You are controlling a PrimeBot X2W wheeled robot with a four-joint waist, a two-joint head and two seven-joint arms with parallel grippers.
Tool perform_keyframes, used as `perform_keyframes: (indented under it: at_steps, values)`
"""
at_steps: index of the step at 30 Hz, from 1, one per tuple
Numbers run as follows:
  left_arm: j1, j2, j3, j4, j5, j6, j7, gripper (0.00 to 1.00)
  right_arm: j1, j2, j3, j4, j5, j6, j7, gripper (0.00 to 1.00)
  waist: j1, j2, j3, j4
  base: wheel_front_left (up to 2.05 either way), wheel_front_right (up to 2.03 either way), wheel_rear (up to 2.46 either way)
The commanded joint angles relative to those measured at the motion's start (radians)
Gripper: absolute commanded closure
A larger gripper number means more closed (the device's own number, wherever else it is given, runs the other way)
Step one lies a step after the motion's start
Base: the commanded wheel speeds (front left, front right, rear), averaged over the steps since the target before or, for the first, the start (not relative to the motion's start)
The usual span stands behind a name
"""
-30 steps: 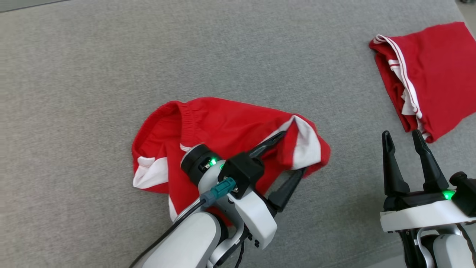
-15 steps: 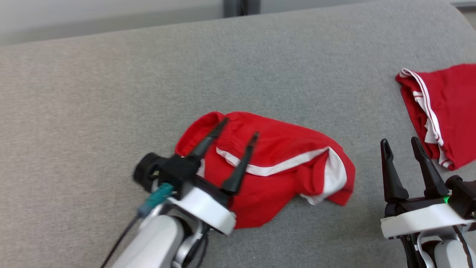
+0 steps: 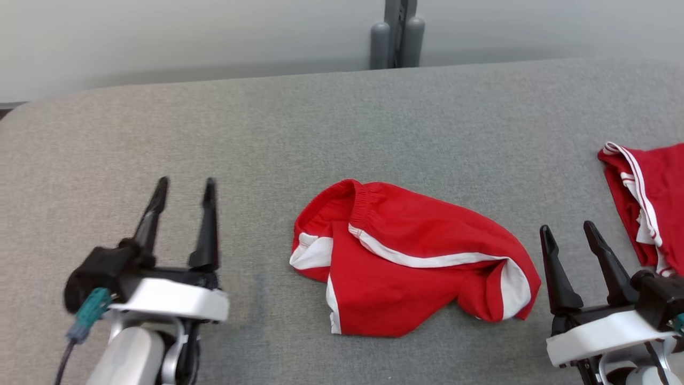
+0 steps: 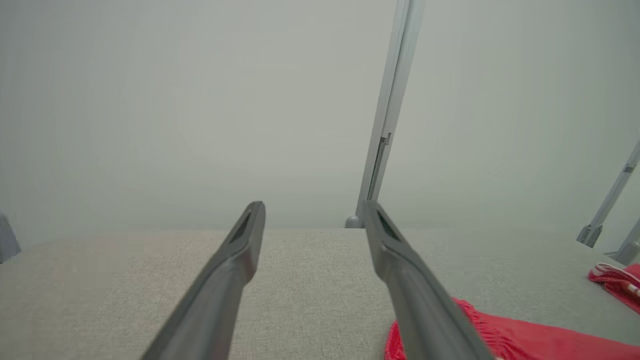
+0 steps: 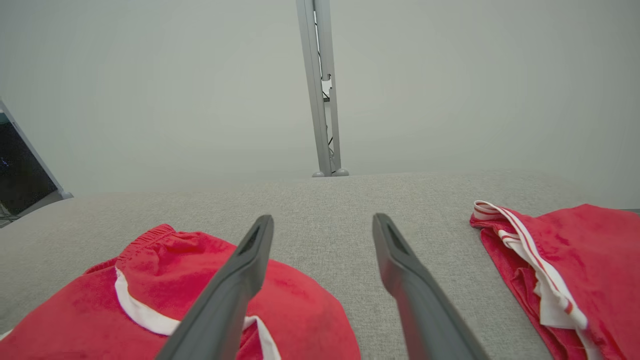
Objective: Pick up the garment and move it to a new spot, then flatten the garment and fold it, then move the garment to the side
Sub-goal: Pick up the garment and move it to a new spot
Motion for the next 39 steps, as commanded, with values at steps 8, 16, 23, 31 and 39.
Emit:
perform_keyframes:
  at_steps: [8, 16, 23, 31, 39]
  values:
    - [0.111, 0.049, 0.08, 0.024, -0.02, -0.011, -0.016, 0.0, 0.051, -0.02, -0.004, -0.006, -0.014, 0.0, 0.024, 0.0, 0.0, -0.0001, -0.064, 0.042, 0.0, 0.0, 0.0]
    - [0.204, 0.065, 0.086, 0.034, -0.018, -0.033, -0.018, 0.0, 0.094, -0.025, -0.01, -0.016, -0.02, 0.0, 0.044, 0.0, 0.0, -0.0001, -0.121, 0.051, 0.0, 0.0, 0.0]
    - [0.25, 0.06, 0.07, 0.03, -0.017, -0.026, -0.012, 0.0, 0.135, -0.019, -0.015, -0.03, -0.019, 0.0, 0.057, 0.0, 0.0, -0.0001, -0.168, 0.048, 0.0, 0.0, 0.0]
    - [0.268, 0.068, 0.062, 0.021, -0.023, -0.016, 0.016, 0.0, 0.157, -0.014, -0.019, -0.049, -0.016, 0.0, 0.055, 0.0, 0.0, -0.0001, -0.182, 0.043, 0.0, 0.0, 0.0]
    - [0.275, 0.069, 0.054, 0.011, -0.03, -0.009, 0.034, 0.0, 0.161, -0.009, -0.026, -0.064, -0.018, 0.0, 0.059, 0.0, 0.0, -0.0001, -0.185, 0.043, 0.0, 0.0, 0.0]
